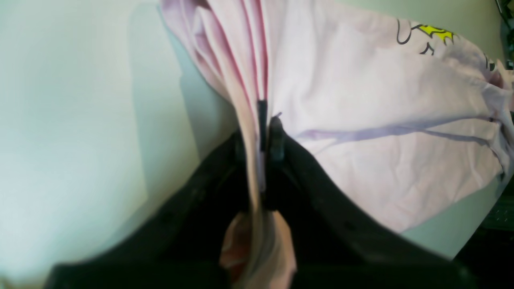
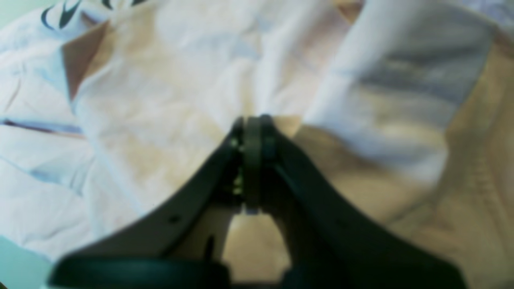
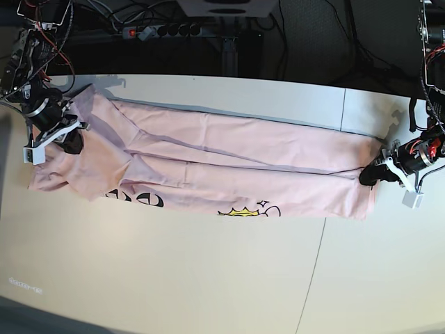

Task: Fold the T-shirt properly
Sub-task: 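Lift the strip end with the left gripper and fold it toward the right gripper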

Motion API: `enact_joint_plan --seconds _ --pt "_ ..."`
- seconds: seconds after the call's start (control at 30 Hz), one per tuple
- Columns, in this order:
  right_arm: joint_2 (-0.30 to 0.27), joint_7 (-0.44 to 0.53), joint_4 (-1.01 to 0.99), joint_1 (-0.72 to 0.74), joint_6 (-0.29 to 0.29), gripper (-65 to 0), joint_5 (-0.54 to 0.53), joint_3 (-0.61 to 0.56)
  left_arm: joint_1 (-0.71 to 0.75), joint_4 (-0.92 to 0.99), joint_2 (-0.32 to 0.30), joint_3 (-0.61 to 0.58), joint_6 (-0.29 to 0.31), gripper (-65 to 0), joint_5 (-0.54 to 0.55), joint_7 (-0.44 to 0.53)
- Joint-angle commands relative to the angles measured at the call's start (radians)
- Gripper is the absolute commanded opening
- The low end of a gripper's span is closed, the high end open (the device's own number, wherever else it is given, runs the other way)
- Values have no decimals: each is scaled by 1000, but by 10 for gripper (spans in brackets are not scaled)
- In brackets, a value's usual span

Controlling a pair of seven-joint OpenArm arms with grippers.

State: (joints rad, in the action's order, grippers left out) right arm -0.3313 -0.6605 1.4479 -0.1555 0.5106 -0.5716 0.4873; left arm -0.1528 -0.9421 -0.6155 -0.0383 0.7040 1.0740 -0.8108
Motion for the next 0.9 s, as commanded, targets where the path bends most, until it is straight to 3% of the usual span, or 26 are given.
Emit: enact_joint_plan --seconds 0.0,0.3,0.63,0.87 --pt "-18 23 34 11 70 -650 -16 15 -11 -3 -32 5 -6 -650 -24 -8" --pt "-18 5 88 11 70 -650 -31 18 -14 -3 -89 5 -6 -650 -8 -8" --pt "-19 2 89 11 70 -650 -31 98 -14 -22 -214 66 -6 -650 1 -14" --pt "-29 -2 89 11 70 -650 -19 108 -13 -188 -263 99 -6 -650 82 -151"
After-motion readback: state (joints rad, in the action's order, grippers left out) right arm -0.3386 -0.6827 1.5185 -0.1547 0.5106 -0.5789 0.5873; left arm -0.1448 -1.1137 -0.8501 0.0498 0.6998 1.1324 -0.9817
